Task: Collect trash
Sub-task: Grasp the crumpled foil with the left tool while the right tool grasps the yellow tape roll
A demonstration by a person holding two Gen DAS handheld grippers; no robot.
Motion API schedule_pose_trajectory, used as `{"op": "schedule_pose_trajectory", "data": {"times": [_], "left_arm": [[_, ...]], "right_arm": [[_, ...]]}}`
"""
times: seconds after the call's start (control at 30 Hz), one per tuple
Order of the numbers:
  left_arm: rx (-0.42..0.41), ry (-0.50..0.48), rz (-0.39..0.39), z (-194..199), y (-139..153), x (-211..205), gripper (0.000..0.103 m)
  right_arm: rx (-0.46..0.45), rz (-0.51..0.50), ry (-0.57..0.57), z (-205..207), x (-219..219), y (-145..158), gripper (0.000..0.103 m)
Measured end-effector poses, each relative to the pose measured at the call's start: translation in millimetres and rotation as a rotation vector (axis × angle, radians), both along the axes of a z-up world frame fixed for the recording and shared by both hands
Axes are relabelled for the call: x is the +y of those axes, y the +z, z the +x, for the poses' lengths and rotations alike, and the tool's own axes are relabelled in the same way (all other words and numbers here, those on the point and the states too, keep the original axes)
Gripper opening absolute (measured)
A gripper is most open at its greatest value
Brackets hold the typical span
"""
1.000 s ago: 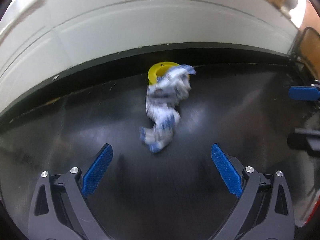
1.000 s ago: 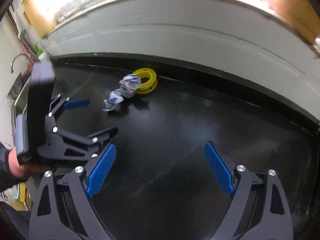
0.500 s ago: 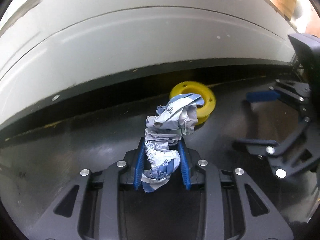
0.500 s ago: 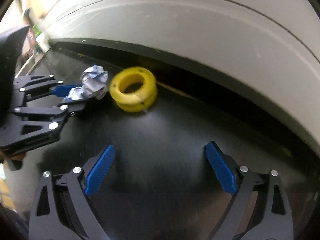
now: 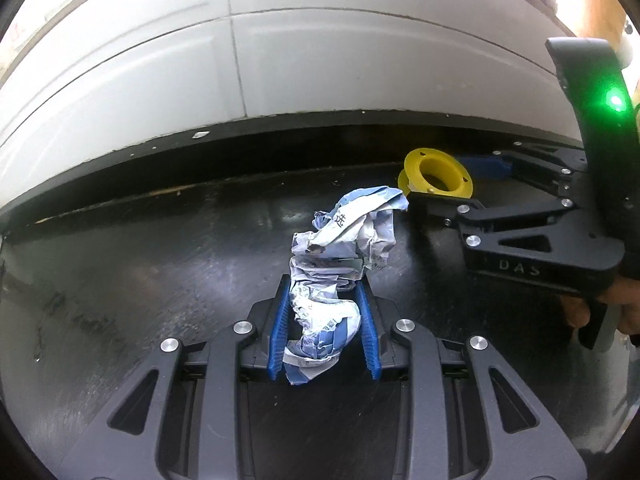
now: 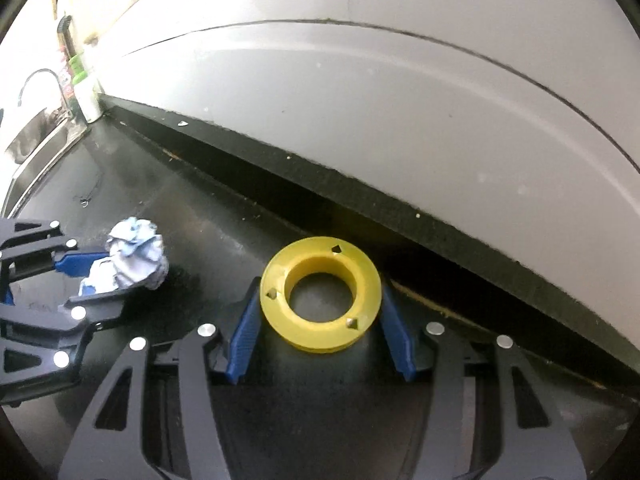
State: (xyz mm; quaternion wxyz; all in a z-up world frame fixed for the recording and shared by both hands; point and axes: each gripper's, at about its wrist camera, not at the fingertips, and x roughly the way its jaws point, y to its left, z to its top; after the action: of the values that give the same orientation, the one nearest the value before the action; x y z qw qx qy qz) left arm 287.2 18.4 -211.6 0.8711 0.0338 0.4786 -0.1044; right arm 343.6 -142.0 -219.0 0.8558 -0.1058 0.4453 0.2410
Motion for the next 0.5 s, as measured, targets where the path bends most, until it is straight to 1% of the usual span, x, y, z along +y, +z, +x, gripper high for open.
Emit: {"op": "schedule_pose_trajectory", "data": {"times": [0.1, 0.17, 0.27, 0.3, 0.43, 0.5], "left_arm": [[-0.01, 0.014, 0.0, -7, 8, 5, 0.031], [-0.023, 0.023, -0.002, -15, 17, 7, 0.031], [-0.038, 0.038, -0.007, -24, 30, 8, 0.031], [-0.043, 0.044, -0.007, -36, 35, 11, 0.031], [-0.049, 0.069, -0.007, -65, 50, 13, 0.031], [-0.05, 0.077, -0.012, -81, 58, 12, 0.031]], "right_arm": [[0.024, -0.003, -0.012, -1, -1, 3, 0.055], [0.026, -0.003, -0.021, -2, -2, 10, 0.055], [0.016, -0.008, -0.04, -15, -6, 26, 0.055], [0.011, -0.013, -0.042, -19, -5, 32, 0.055], [-0.002, -0.013, -0.062, -48, -2, 55, 0.055], [-0.016, -0.011, -0.065, -71, -2, 70, 0.055]]}}
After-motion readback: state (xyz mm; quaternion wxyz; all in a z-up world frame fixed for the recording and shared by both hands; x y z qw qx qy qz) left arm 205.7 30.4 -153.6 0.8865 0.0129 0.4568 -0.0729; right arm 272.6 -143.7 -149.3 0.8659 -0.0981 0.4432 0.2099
